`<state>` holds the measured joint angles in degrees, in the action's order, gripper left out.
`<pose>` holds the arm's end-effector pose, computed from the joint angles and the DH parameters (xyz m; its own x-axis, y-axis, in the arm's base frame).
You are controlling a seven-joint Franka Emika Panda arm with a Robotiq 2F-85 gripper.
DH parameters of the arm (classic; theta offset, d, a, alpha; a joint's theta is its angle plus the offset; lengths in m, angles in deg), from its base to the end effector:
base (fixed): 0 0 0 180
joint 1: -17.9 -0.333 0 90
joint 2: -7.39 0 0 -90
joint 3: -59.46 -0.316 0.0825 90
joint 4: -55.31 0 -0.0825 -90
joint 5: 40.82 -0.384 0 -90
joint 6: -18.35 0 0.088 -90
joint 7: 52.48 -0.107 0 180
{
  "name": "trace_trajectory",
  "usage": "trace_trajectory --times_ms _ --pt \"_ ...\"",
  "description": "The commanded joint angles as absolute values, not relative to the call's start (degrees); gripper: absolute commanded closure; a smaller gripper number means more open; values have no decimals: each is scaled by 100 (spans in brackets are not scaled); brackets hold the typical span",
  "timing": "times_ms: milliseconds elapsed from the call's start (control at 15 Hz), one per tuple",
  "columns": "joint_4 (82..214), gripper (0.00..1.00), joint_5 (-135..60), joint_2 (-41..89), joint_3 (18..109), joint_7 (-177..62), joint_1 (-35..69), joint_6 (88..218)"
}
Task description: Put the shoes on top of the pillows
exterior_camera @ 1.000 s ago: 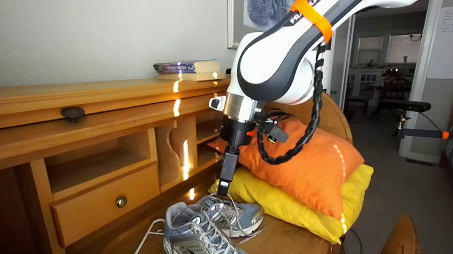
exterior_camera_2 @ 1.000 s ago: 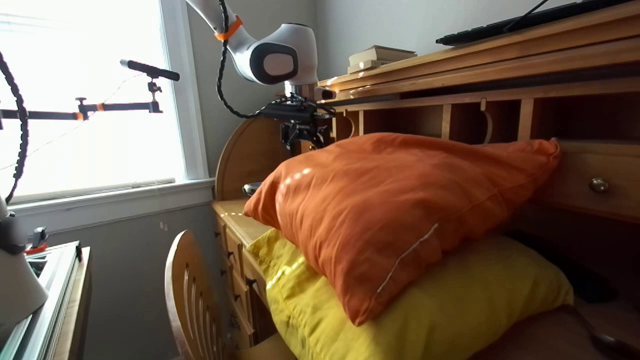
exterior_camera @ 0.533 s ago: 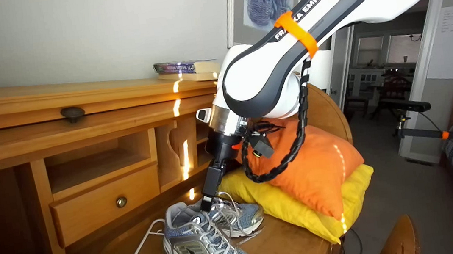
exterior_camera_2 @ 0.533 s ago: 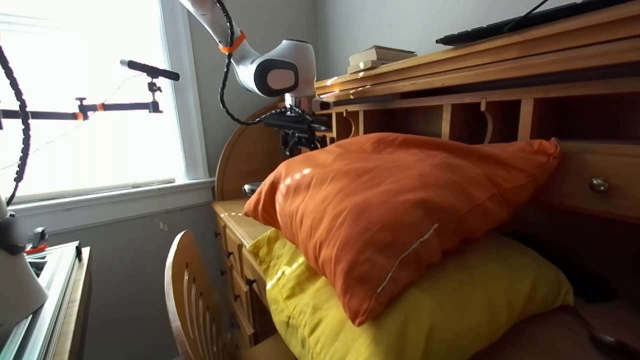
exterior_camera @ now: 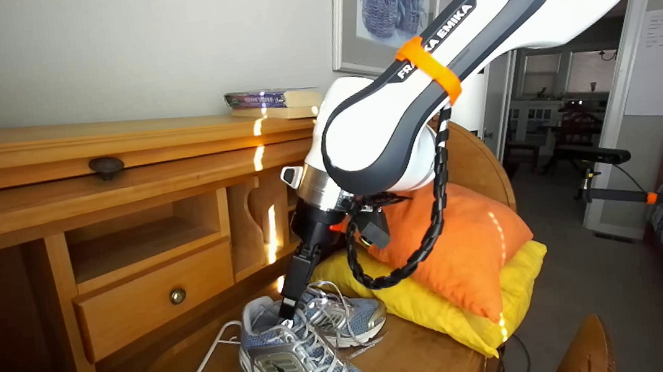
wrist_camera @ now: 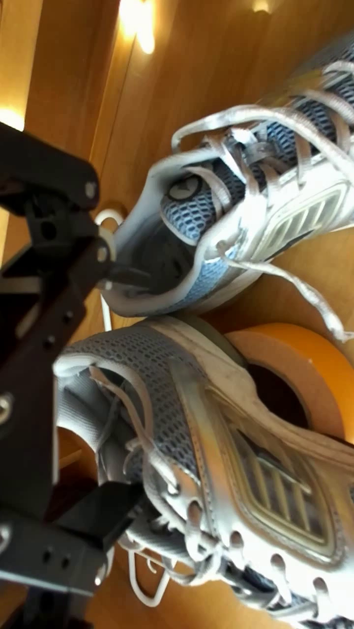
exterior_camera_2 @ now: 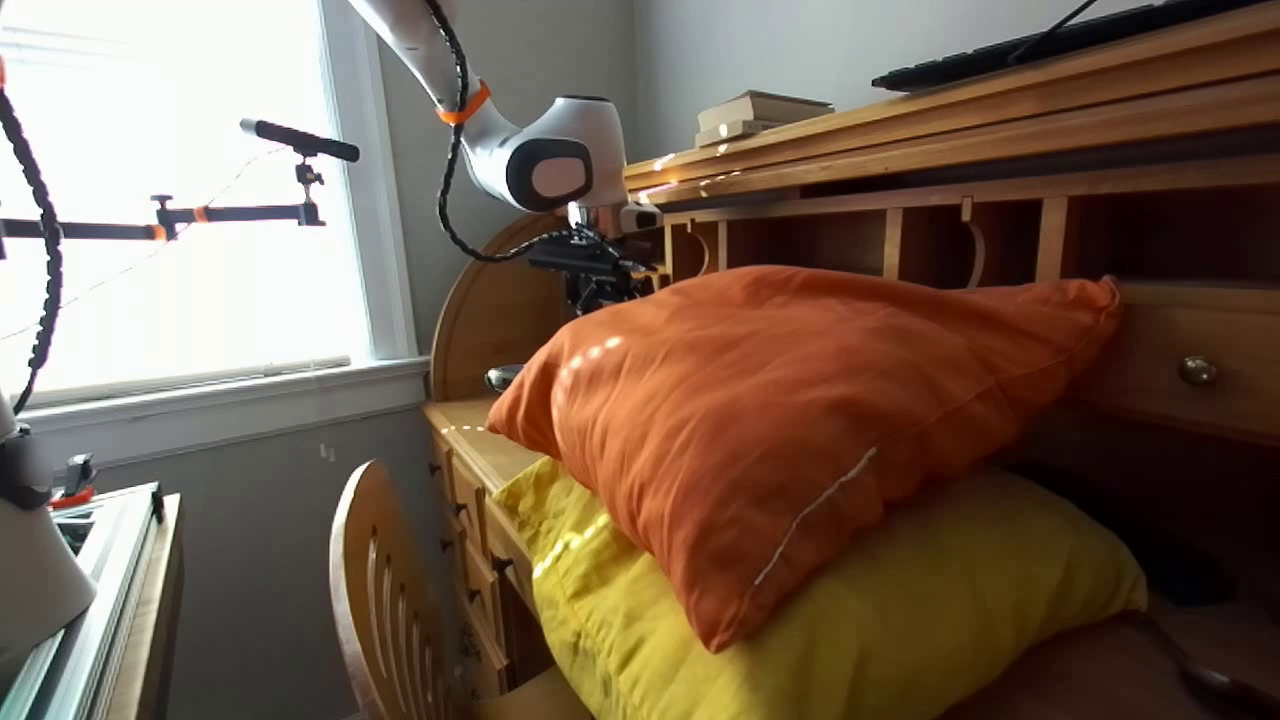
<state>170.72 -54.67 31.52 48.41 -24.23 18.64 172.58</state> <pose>0.6205 0.0993 0.2712 0.8665 0.3925 0.3086 0.4393 -0.8930 -0.0978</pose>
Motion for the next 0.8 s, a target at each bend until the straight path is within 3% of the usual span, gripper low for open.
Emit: trace_trajectory --times_ms 0,467,600,733 --pt "17056 27 -5158 3298 4920 -2994 1799 17312" --pt "17053 82 -4991 3320 4900 -3488 1806 17212" --pt "17020 95 -5125 3308 4779 -3444 1885 17030" --pt "16996 100 -5210 3281 4717 -3413 1936 16964"
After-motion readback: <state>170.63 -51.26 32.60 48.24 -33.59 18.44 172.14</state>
